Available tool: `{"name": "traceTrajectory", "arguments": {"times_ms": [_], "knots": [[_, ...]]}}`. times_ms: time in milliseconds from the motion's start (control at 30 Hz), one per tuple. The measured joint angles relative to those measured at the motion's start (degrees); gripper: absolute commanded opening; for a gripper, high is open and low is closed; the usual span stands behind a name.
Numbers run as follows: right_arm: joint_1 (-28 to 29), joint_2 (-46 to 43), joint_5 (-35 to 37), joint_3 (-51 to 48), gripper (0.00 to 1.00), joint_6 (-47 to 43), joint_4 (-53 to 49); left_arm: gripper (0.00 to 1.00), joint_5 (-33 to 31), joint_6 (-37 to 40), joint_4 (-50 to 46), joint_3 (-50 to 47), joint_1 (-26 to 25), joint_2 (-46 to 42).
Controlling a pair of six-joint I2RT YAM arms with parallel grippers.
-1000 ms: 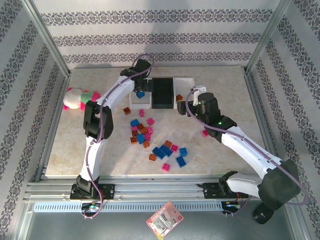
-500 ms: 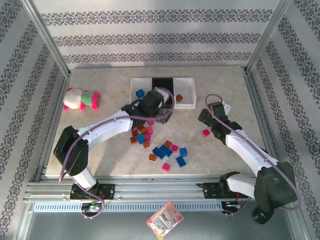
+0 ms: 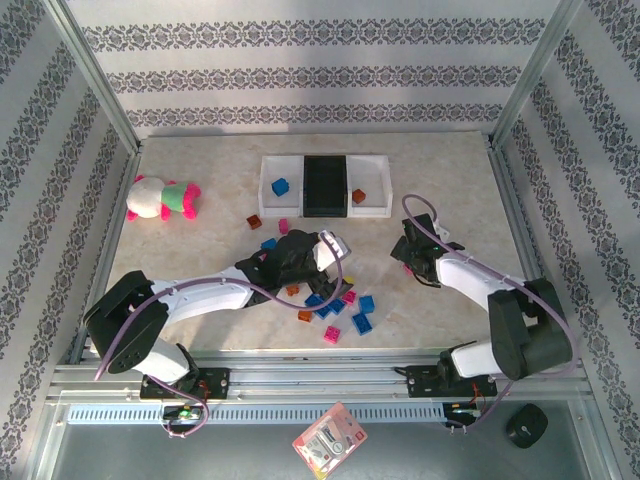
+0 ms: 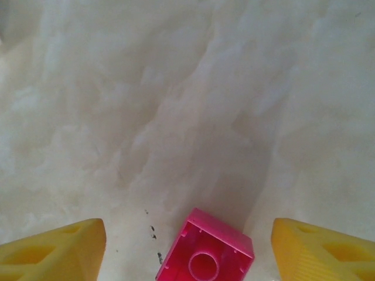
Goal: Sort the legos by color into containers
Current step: Pick up the lego from the middle-right of the table.
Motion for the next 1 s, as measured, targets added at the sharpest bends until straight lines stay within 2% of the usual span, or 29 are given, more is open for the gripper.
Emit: {"name": "traceTrajectory", "arguments": {"times_ms": [167, 300, 333, 467, 733, 1000], "knots": [[-0.22, 2.64, -2.10, -0.04, 0.57, 1.57, 1.01, 0.99, 0.09, 0.28, 3.82, -1.42, 0.00, -0.31], [-0.26, 2.71, -2.93, -0.02, 0.36, 2.75, 1.57, 0.99, -0.37, 1.27, 5.01, -2.64, 0.00, -1.25], [-0.26, 2.71, -2.99, 0.02, 0.34, 2.58, 1.66, 0.99, -0.42, 1.46, 5.11, -2.82, 0.00, -1.55], [-0.26, 2.71, -3.39, 0.24, 0.31, 2.80, 2.08, 0.99, -1.22, 2.14, 5.86, -3.50, 0.00, -2.86], [0.61, 1.70, -3.58, 0.55, 0.32, 2.10, 1.38, 0.99, -3.52, 2.49, 7.39, -6.38, 0.00, -6.12], [8.68, -0.76, -2.91, 10.47, 0.32, -6.21, 0.90, 0.99, -10.29, 1.01, 8.41, -14.38, 0.26, -14.80]]}}
